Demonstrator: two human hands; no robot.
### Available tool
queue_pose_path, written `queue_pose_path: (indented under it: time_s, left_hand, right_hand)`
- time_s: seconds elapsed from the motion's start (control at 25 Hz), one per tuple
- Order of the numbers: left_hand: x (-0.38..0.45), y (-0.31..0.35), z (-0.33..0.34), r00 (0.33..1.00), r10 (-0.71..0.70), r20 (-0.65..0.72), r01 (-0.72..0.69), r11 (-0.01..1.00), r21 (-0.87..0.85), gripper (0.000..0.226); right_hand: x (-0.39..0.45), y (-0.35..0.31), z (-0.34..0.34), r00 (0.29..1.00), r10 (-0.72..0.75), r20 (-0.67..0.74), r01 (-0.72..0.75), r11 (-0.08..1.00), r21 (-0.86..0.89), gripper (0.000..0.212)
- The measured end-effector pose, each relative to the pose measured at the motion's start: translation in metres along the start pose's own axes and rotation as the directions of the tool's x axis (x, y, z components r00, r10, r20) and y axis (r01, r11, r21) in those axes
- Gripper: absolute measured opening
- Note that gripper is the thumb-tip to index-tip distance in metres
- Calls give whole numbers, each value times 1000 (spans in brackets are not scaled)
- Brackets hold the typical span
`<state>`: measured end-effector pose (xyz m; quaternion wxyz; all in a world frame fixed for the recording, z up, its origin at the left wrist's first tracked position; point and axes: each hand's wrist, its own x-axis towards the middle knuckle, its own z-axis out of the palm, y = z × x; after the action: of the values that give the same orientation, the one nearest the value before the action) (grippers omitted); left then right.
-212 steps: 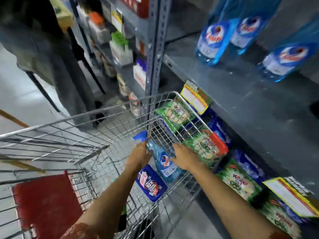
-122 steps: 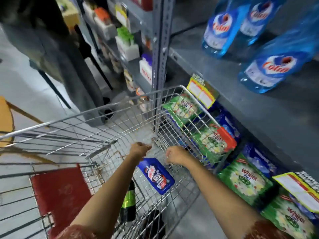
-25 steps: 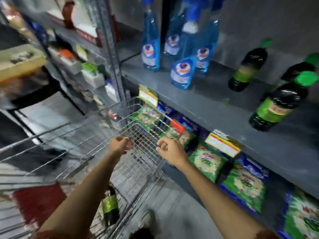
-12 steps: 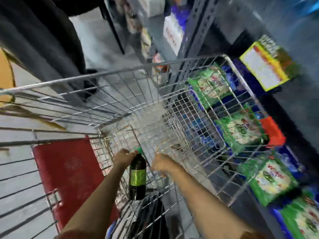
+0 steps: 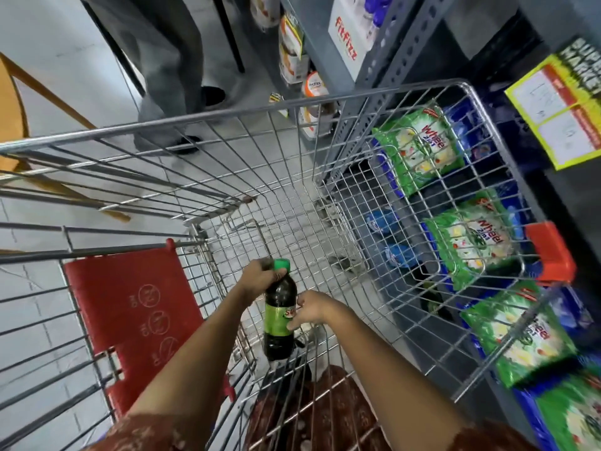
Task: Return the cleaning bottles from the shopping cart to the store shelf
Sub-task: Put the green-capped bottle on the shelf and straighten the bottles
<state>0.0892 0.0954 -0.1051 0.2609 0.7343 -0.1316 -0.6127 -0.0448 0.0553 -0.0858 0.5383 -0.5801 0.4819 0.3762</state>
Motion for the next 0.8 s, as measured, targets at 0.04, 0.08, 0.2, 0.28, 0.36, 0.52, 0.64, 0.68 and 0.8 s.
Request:
queue_pose_path:
  time_s: [0.04, 0.08, 0.2, 0.28, 0.36, 0.52, 0.64, 0.68, 0.8]
  left_hand:
    - [-8, 11, 0, 999, 31, 26, -27, 993, -118, 27]
    - [-18, 25, 1, 996, 71, 52, -57, 972, -230, 20]
    - [-45, 71, 7, 963, 233, 132, -142, 863, -485, 22]
    - [-67, 103, 12, 925, 342, 167, -196, 803, -564, 27]
    - [-92, 135, 17, 867, 451, 212, -245, 757, -606, 31]
    - [-153, 195, 38, 768, 584, 263, -329, 712, -620, 32]
    - [-203, 224, 61, 682, 656, 323, -379, 695, -611, 32]
    - [-222, 231, 72, 655, 674, 342, -399, 692, -601, 32]
    - [-274, 247, 102, 593, 708, 384, -440, 684, -582, 33]
  right_hand:
    - [-5, 0, -4, 1000, -20, 23, 19, 999, 40, 48]
    - [-14, -1, -9, 998, -49, 30, 47, 995, 85, 50]
    - [-49, -1, -33, 988, -153, -16, 151, 948, 279, 57]
    - [-83, 1, -51, 972, -218, -83, 232, 871, 433, 55]
    - [-119, 3, -67, 942, -288, -173, 335, 772, 540, 42]
    - [-197, 11, -79, 832, -426, -356, 553, 572, 606, 30]
    - [-249, 25, -80, 742, -444, -503, 670, 483, 563, 28]
    - [-267, 32, -79, 712, -440, -547, 702, 465, 540, 29]
    - [-311, 56, -77, 624, -442, -644, 778, 419, 468, 30]
